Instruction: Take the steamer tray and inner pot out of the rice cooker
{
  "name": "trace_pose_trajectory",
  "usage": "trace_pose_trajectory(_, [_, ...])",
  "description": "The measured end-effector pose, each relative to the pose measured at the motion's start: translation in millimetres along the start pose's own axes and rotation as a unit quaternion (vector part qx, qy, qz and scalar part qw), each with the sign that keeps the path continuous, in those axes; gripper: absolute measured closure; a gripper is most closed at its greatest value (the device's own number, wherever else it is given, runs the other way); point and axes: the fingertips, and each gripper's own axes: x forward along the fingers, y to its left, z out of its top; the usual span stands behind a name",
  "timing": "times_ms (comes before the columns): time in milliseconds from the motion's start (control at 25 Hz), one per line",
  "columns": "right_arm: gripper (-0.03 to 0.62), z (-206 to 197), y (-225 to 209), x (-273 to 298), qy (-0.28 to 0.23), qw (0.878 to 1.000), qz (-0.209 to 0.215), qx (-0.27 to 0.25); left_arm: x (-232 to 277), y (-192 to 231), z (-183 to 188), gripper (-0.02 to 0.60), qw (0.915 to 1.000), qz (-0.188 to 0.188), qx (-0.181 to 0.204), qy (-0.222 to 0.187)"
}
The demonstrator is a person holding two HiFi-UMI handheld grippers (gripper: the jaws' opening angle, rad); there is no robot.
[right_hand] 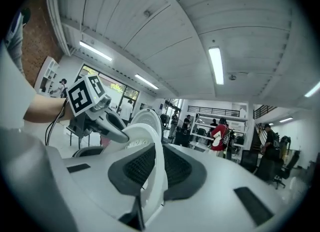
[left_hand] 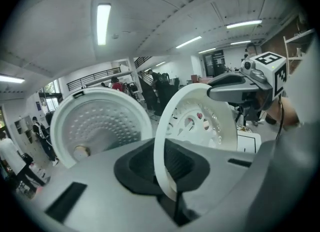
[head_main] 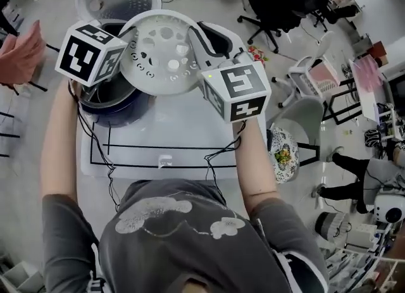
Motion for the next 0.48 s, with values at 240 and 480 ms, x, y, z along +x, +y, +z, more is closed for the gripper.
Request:
trace_pose_trajectory(240, [0.530,-52,-49,-73,0.045,0.997,-0.052,0.035,53,-86,23,0.549,0.9964,-0.077,0.032,0.016])
trace_pose_trajectory(480, [0.530,-120,-82,-137,0.104,0.988,-0.079,0.086,105,-172,20,0.549,0.9874,-0.143,0.043,0.052])
